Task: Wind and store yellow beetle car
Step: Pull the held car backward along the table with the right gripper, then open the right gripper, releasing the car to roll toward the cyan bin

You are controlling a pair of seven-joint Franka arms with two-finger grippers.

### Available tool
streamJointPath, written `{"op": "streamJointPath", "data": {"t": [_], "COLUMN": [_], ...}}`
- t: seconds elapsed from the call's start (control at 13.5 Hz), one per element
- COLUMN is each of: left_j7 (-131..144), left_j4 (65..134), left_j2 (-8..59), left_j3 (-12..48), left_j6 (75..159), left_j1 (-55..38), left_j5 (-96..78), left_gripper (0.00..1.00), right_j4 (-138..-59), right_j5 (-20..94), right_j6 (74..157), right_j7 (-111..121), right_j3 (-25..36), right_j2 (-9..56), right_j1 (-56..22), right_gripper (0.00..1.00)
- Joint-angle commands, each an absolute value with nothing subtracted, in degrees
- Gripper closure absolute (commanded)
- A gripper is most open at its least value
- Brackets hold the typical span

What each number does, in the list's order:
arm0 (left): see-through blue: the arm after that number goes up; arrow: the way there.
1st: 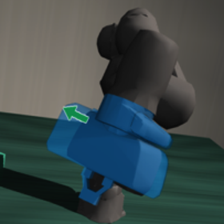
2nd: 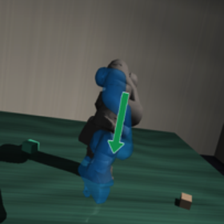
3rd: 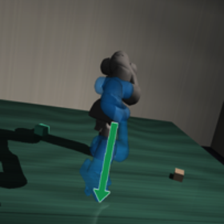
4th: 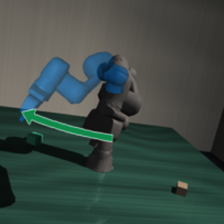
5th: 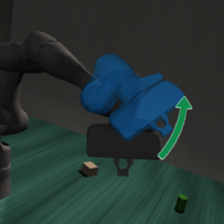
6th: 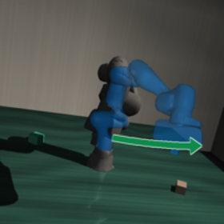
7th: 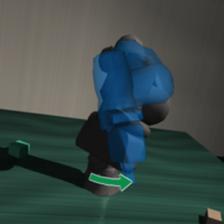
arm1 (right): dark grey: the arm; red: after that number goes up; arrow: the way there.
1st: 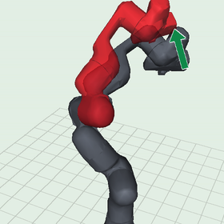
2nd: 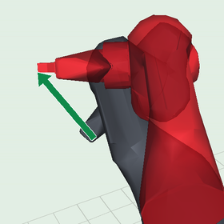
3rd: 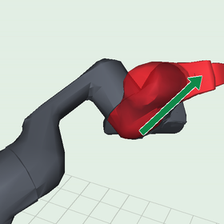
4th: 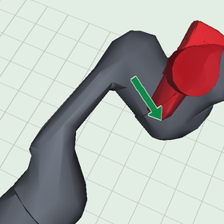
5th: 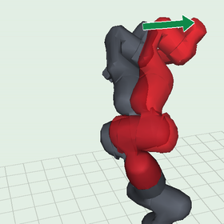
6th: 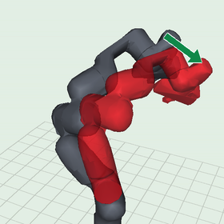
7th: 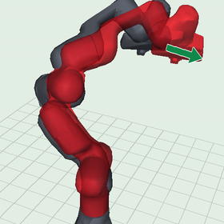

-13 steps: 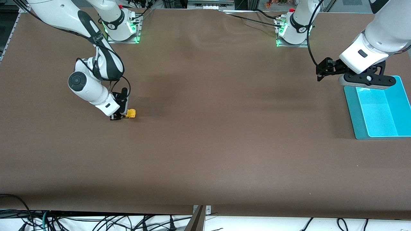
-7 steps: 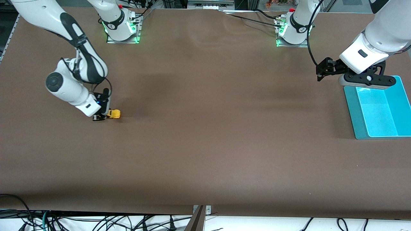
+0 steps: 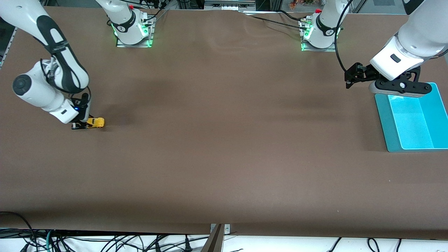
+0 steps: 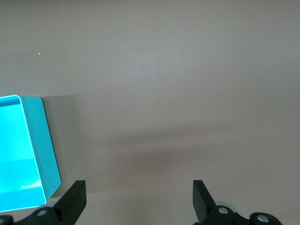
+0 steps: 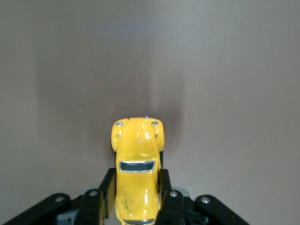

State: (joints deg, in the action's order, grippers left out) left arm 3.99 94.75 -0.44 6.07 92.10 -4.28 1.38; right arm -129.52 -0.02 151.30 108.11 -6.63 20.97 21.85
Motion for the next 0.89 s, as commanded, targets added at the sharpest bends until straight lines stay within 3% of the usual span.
{"op": "streamJointPath", "data": {"t": [0.0,0.22,0.37,0.45,0.52,0.59,0.82], "left_j7": [3.8,3.9,3.5,3.5,3.6,3.9,4.1], "left_j4": [93.3,93.3,93.3,93.3,93.3,93.3,93.3], "left_j2": [-0.1,0.1,0.1,0.1,0.1,0.1,0.1], "left_j3": [6.0,6.0,6.0,6.0,6.2,6.2,7.3], "left_j6": [90.7,90.8,90.7,90.7,90.8,90.8,90.8], "left_j1": [-3.7,-3.7,-3.6,-3.7,-3.9,-4.2,-4.5], "left_j5": [0.4,0.4,0.5,0.7,1.1,1.1,1.0], "left_gripper": [0.00,0.00,0.00,0.00,0.00,0.00,0.00], "right_j4": [-130.3,-129.5,-128.0,-127.4,-126.8,-126.1,-121.6], "right_j5": [0.5,1.4,1.9,1.9,1.9,1.9,1.9], "right_j6": [150.1,148.7,147.1,146.2,145.3,144.8,138.9], "right_j7": [109.3,109.1,108.5,106.6,105.4,105.3,103.6], "right_j3": [-6.6,-7.1,-7.3,-7.8,-8.3,-8.3,-10.1], "right_j2": [22.9,22.8,22.8,22.8,22.8,22.7,22.4], "right_j1": [22.9,22.9,22.9,22.9,22.9,22.9,22.9], "right_gripper": [0.92,0.83,0.61,0.47,0.09,0.00,0.00]}}
